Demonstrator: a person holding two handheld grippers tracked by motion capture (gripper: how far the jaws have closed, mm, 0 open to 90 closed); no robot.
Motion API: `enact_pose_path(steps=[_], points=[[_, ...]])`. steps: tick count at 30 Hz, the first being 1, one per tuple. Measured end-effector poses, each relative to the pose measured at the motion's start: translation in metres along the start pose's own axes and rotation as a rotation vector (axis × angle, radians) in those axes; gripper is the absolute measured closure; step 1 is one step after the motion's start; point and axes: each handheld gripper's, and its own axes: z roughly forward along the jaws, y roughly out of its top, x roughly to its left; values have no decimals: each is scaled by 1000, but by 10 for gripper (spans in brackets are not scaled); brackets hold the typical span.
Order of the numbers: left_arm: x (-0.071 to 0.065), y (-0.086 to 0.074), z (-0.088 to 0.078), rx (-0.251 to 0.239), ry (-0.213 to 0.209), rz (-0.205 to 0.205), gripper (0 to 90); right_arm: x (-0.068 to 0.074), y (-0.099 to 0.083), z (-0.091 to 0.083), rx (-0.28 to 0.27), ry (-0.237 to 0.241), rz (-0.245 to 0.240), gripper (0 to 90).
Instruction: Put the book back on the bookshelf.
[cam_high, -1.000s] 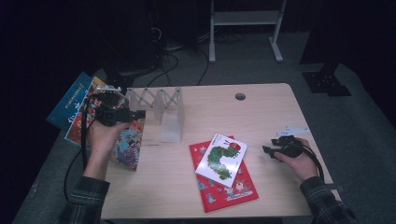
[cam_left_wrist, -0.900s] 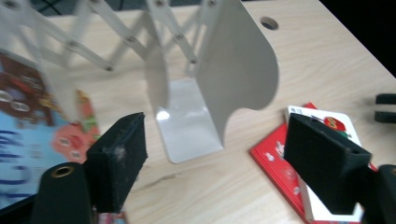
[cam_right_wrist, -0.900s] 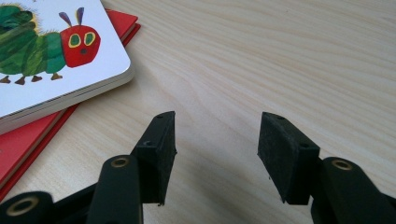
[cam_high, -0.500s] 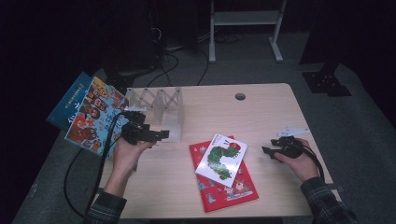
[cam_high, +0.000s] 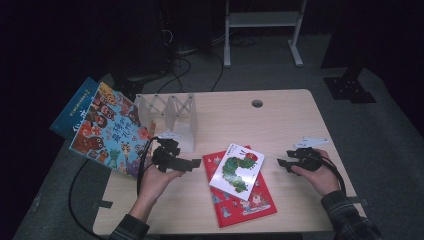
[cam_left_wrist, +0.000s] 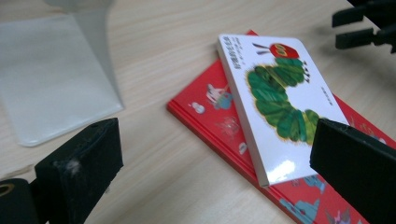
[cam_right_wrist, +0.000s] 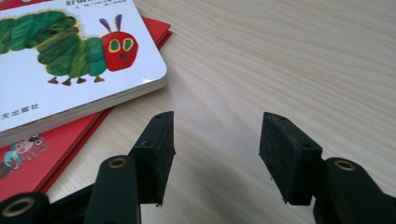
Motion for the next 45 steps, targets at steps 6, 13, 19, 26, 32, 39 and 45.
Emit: enact_pose_path(steps=[6, 13, 19, 26, 32, 39, 45], points=[[0, -13, 11, 37, -16, 23, 15, 10, 2, 1, 2, 27, -8, 435], [3, -29, 18, 87, -39, 29, 49, 20, 9, 4, -8, 61, -1, 427], [4, -34, 24, 102, -53, 35, 77, 30, 17, 14, -6, 106, 38, 407], [2, -35, 30, 121, -91, 48, 77, 36, 26, 30, 4, 125, 46, 398], [3, -36, 36, 127, -132, 45, 66, 34, 26, 42, 15, 147, 69, 388], [2, -38, 43, 156, -153, 45, 44, 36, 25, 45, 10, 175, 77, 391], [-1, -38, 46, 168, -153, 48, 40, 45, 27, 44, 13, 151, 38, 400]])
